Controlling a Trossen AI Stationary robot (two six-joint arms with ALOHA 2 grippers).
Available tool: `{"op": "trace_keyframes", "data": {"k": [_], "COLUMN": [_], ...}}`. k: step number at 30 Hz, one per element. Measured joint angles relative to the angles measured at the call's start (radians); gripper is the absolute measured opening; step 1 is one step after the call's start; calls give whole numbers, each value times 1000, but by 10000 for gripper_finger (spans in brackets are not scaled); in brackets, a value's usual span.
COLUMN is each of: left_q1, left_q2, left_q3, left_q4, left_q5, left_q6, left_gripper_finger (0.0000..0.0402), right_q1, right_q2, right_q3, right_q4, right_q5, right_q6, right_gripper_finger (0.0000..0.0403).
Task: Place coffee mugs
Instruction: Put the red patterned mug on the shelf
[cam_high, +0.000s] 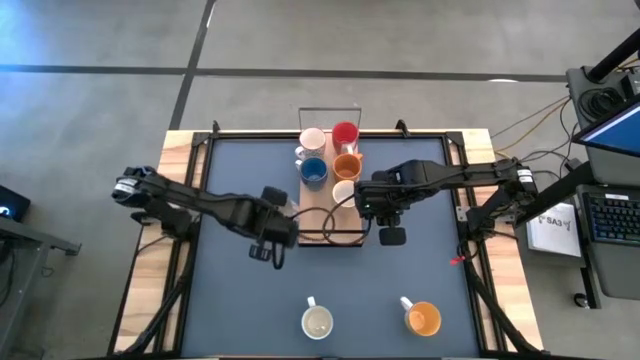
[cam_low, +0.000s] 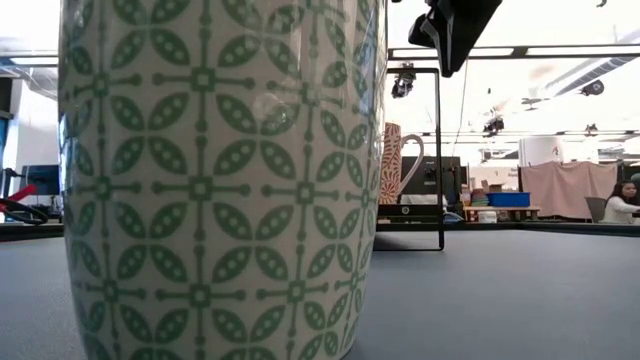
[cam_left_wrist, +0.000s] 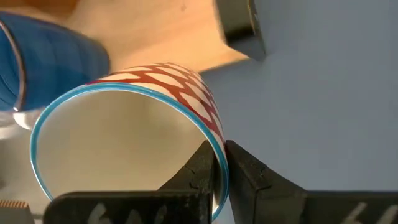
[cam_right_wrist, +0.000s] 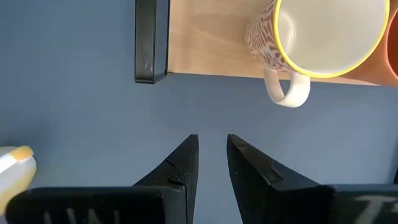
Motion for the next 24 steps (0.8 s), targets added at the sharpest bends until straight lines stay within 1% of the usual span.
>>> {"op": "trace_keyframes", "data": {"k": [7,16,19,24], "left_q1": [71,133,143,149], "left_q2": [0,7,13,21], "left_q3": [0,0,0,-1], "left_q4": [96,190,213,234], "left_q5": [31,100,151,161], "left_q6": [133,125,111,113], "left_gripper_finger": [8,9,9,9], "right_q1": [0,0,0,0], "right_q2": [-3,-38,-60,-89], "right_q3": [-2,-28,-51,-72], "right_q4": [-2,-3,-3,-3], "right_q5": [0,0,0,0], "right_q6": [-9,-9,-4,-1], "right_gripper_finger": [73,73,73,73]}}
